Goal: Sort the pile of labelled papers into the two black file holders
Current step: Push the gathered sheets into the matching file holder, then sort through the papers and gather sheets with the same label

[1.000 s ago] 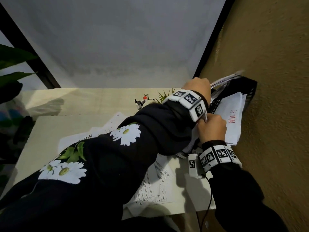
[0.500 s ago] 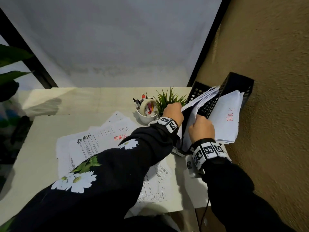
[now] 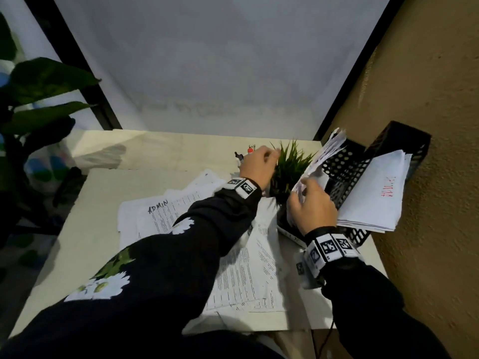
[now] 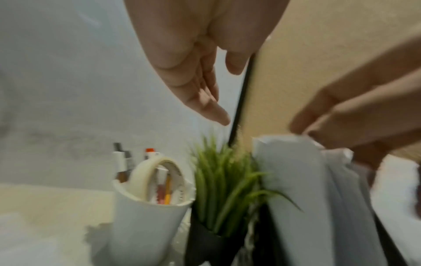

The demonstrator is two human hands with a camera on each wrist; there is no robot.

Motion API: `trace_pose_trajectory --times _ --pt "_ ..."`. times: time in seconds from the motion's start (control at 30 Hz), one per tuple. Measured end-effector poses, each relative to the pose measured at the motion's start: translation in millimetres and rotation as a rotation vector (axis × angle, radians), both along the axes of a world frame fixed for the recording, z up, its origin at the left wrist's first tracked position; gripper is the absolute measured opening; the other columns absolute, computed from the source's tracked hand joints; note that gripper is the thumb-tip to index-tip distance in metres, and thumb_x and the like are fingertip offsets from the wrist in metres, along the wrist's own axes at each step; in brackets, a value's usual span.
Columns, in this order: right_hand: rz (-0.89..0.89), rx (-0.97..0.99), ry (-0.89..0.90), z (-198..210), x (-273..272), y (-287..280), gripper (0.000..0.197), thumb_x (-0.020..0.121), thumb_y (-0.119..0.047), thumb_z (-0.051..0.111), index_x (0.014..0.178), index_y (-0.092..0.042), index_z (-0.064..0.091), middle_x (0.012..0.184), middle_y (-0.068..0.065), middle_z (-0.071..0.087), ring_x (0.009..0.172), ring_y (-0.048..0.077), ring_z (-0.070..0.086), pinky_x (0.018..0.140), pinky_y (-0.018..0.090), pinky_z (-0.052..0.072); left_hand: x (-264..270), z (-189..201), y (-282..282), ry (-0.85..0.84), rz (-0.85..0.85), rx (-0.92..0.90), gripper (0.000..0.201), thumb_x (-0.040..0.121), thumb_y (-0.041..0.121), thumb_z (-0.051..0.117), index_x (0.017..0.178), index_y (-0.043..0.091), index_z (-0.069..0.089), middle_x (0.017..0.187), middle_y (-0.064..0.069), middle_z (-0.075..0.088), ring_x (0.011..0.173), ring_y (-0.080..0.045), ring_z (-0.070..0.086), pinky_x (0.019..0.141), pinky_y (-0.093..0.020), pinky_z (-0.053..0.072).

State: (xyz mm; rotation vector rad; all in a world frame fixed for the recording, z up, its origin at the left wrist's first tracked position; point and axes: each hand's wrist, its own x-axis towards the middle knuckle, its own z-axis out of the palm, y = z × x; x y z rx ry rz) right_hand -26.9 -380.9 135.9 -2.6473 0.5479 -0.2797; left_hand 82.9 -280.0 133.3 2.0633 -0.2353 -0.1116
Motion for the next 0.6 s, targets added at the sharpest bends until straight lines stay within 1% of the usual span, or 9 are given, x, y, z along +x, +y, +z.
trace_pose_trajectory --times 0.1,0.2,0.3,0.4,0.47,0.5,0.53,0.57,0.6 --pt "0.119 0.069 -0.094 -11 -8 12 0.017 0.088 -0.024 0.053 0.095 -0.010 0.061 0.091 0.011 0.066 0.082 0.031 0.061 0.064 0.032 0.042 7 -27 67 0.107 0.236 0.004 0.021 0.090 0.021 0.054 0.103 0.008 0.064 0.106 -0.011 0.070 0.093 -0.024 0.065 0.080 -0.024 0.046" --pt "0.185 0.156 0.100 -50 -11 29 0.015 0.086 -0.021 0.054 0.084 -0.009 0.062 0.083 0.013 0.067 0.078 0.031 0.062 0.064 0.031 0.043 -5 -73 134 0.391 0.304 0.303 0.032 0.088 0.014 0.053 0.119 0.004 0.056 0.122 -0.015 0.061 0.110 -0.031 0.059 0.090 -0.032 0.045" --pt "0.096 0.323 0.369 -95 -14 42 0.020 0.084 -0.019 0.056 0.095 -0.006 0.066 0.086 0.013 0.066 0.089 0.030 0.063 0.069 0.026 0.042 -35 -107 175 0.626 0.269 0.548 0.041 0.088 0.021 0.054 0.122 0.000 0.048 0.128 -0.019 0.055 0.112 -0.034 0.057 0.088 -0.036 0.046" --pt "-0.009 0.465 0.475 -125 -22 55 0.027 0.080 -0.019 0.063 0.096 0.003 0.063 0.085 0.016 0.062 0.088 0.031 0.061 0.071 0.030 0.042 -64 -125 195 0.781 0.342 0.652 0.067 0.088 0.036 0.053 0.139 0.002 0.028 0.146 -0.019 0.031 0.132 -0.036 0.040 0.104 -0.042 0.037" --pt "-0.100 0.555 0.469 -135 -27 64 0.023 0.073 -0.020 0.067 0.082 -0.002 0.056 0.078 0.015 0.054 0.071 0.026 0.054 0.067 0.031 0.041 -75 -136 199 0.797 0.375 0.618 0.080 0.087 0.042 0.054 0.145 0.002 0.016 0.151 -0.019 0.022 0.138 -0.035 0.032 0.110 -0.043 0.034" --pt "-0.140 0.623 0.472 -136 -28 69 0.026 0.072 -0.022 0.068 0.089 -0.006 0.057 0.085 0.014 0.055 0.076 0.024 0.055 0.072 0.030 0.042 -77 -142 199 0.797 0.397 0.529 0.083 0.086 0.040 0.057 0.146 0.002 0.015 0.152 -0.019 0.023 0.137 -0.034 0.033 0.111 -0.043 0.034" --pt "-0.177 0.690 0.472 -137 -29 74 0.041 0.072 -0.022 0.070 0.108 -0.007 0.058 0.102 0.013 0.058 0.092 0.025 0.059 0.082 0.032 0.045 -80 -146 199 0.808 0.416 0.415 0.082 0.085 0.038 0.060 0.145 0.002 0.017 0.151 -0.018 0.027 0.136 -0.034 0.036 0.110 -0.043 0.035" --pt "-0.218 0.753 0.473 -140 -31 79 0.057 0.073 -0.022 0.072 0.124 -0.006 0.053 0.118 0.012 0.057 0.107 0.029 0.058 0.090 0.036 0.046 -83 -150 198 0.808 0.419 0.317 0.076 0.085 0.034 0.062 0.143 0.004 0.023 0.148 -0.018 0.034 0.132 -0.034 0.041 0.109 -0.042 0.036" --pt "-0.247 0.803 0.456 -140 -32 83 0.059 0.073 -0.019 0.072 0.127 -0.006 0.052 0.122 0.010 0.058 0.109 0.032 0.059 0.091 0.038 0.049 -86 -153 198 0.788 0.408 0.251 0.063 0.085 0.029 0.063 0.137 0.006 0.036 0.142 -0.017 0.043 0.123 -0.032 0.049 0.105 -0.038 0.040"
